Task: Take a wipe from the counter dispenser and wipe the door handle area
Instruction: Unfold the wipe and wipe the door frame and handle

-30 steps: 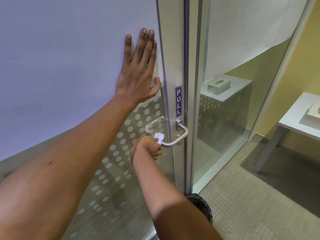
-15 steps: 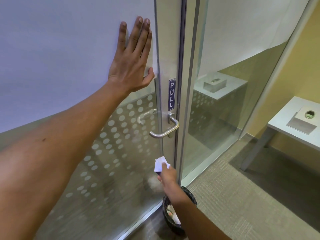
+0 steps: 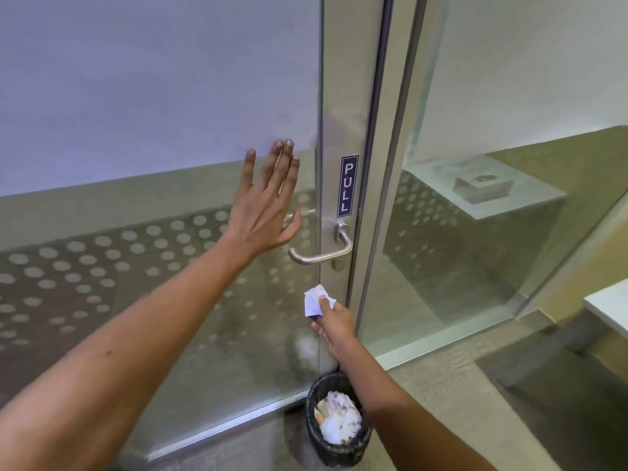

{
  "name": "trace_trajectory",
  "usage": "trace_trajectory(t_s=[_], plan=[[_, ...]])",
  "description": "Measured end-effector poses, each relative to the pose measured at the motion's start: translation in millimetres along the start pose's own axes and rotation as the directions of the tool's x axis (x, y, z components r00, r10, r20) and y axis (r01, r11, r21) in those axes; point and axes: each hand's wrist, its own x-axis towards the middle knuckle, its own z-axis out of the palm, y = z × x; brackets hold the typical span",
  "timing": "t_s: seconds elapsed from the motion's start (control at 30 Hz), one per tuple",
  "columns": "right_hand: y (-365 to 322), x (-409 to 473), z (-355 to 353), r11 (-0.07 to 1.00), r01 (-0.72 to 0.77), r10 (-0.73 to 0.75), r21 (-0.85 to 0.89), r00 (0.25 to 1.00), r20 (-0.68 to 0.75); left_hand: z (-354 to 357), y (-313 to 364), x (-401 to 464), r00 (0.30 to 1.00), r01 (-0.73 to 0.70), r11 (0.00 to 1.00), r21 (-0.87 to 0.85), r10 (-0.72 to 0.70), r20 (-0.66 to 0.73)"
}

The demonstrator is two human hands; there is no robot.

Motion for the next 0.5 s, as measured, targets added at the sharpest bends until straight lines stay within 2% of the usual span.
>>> trace_trajectory(t_s=[0.13, 0.3, 0.5], plan=[[-3.2, 12.3, -19.1, 0.997, -0.013, 0.021, -0.082, 0.995, 0.093, 5.2, 26.1, -37.0, 0.988, 0.072, 0.997, 0.016, -0.074, 0.133], [2.4, 24.0, -49.7, 0.983, -0.023, 0.051, -0.181, 0.987, 0.153, 9.1, 72.0, -84.9, 0.950, 0.138, 0.989, -0.046, -0.120, 0.287], [28.9, 27.3, -85.3, 0.952, -0.057, 0.107, -0.300, 0.982, 0.153, 10.7, 127.3, -126.1, 0.866, 0.228, 0.969, -0.099, -0.156, 0.475]])
